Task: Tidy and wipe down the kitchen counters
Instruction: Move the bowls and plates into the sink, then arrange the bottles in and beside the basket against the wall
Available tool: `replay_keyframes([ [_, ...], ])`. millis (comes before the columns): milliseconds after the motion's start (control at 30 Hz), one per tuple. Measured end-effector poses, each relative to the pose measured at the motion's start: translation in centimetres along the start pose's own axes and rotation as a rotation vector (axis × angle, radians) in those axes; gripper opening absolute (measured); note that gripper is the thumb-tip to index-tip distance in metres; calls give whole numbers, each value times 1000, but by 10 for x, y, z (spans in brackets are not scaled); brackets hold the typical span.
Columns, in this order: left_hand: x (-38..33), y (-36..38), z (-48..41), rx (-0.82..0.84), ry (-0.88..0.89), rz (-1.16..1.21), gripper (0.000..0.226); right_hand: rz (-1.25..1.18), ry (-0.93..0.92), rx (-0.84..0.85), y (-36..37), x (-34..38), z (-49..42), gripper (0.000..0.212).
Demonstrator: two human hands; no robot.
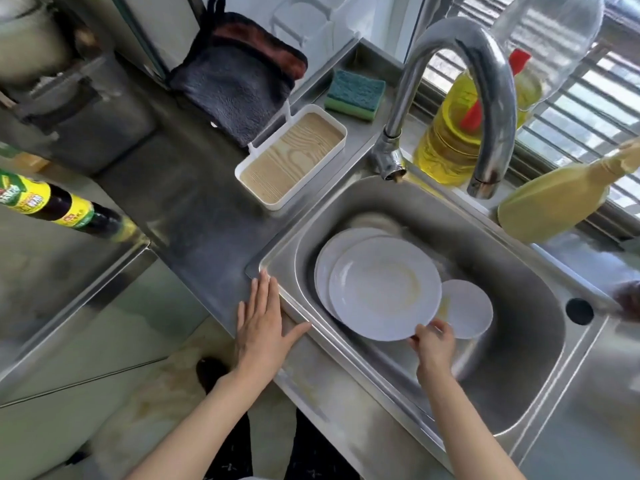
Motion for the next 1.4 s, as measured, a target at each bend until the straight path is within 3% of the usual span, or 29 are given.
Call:
replay_keyframes([
  [167, 1, 2, 0, 9, -3, -35, 103, 31, 27, 56, 26, -13, -9, 32],
  [367, 2, 5, -4, 32, 9, -71, 104, 558, -54, 219, 31, -20, -15, 33],
  [467, 0, 3, -1, 26, 14, -58, 104, 586, -100, 218, 19, -13, -6, 35],
  [567, -3, 1, -4, 46, 18, 8, 105, 597, -168, 214, 16, 12, 9, 24],
  [700, 2, -33, 9, -53, 30, 454, 72, 552, -379, 235, 20, 57, 59, 29],
  [800, 13, -52, 21, -101, 33, 632, 47, 538, -466, 284, 31, 75, 87, 22],
  [1000, 103, -113, 49, -317, -115, 885, 22, 575, -666, 481, 107, 100, 178, 15],
  [1200, 198, -180, 66, -530, -202, 998, 21, 706, -802, 652, 215, 104, 254, 14],
  [1400, 285, -223, 62, -599, -231, 1022, 20, 758, -951, 712, 338, 107, 329, 15],
])
Point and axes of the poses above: each hand's wrist, its own z-axis away from the middle knuckle, its own y-axis out of the palm, x = y × z, the point moved 7 cm from there along -z, towards the middle knuckle, and after that the axes turned 7 degrees about z, right-handed, at the moved point
